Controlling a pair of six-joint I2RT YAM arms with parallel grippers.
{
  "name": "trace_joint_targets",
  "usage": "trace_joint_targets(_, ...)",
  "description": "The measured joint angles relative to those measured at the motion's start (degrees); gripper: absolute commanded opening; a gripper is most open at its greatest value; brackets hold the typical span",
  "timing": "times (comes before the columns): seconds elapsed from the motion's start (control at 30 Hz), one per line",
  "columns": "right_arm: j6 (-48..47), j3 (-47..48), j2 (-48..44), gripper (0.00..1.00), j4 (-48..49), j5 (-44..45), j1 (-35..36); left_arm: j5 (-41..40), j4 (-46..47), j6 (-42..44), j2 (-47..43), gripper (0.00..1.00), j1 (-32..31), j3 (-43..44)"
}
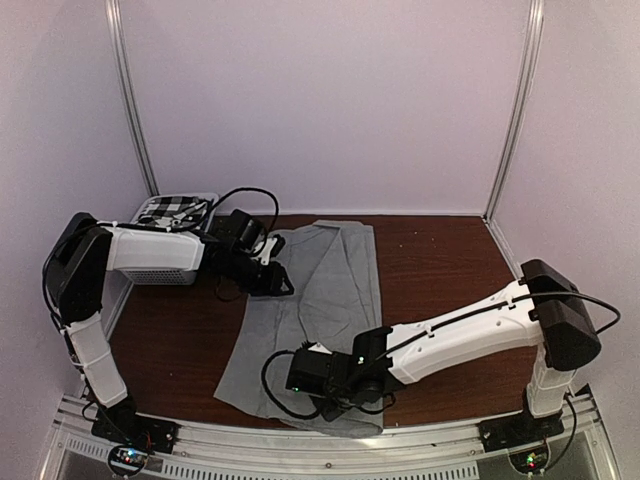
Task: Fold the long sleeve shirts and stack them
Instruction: Smooth out the 1/3-folded shirt at the center of the board.
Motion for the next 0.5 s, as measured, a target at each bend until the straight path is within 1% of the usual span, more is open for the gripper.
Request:
trace_joint_targets(0.13,-0.3,0.0,-0.2,0.30,0.8,-0.8,0.0,0.1,0.0,0.0,0.0,0.38,0.0,0.0)
trace_joint_targets(0.2,-0.3,-0.2,-1.0,0.35,1.1,-0.8,-0.5,0.1,0.0,0.0,0.0,0.38,0.0,0.0)
trace_joint_targets(0.27,-0.6,-1.3,-3.4,0.36,1.8,-0.8,-1.4,0.1,0.0,0.0,0.0,0.38,0.0,0.0)
trace_joint_targets(0.33,-1.2,-2.8,-7.2,0.37,2.8,-0.7,-4.0,0.1,0.0,0.0,0.0,0.38,0.0,0.0)
trace_joint_targets(0.4,-2.0,-4.4,-11.2,0.37,5.3,-0.9,-8.0,0.0,-0.1,0.0,0.0,0.38,0.0,0.0)
trace_joint_targets(0.5,-3.8,-6.4,-16.8,0.35,11.7,-2.4,-16.2,-0.8,0.0,-0.2,-0.2,0.38,0.0,-0.2)
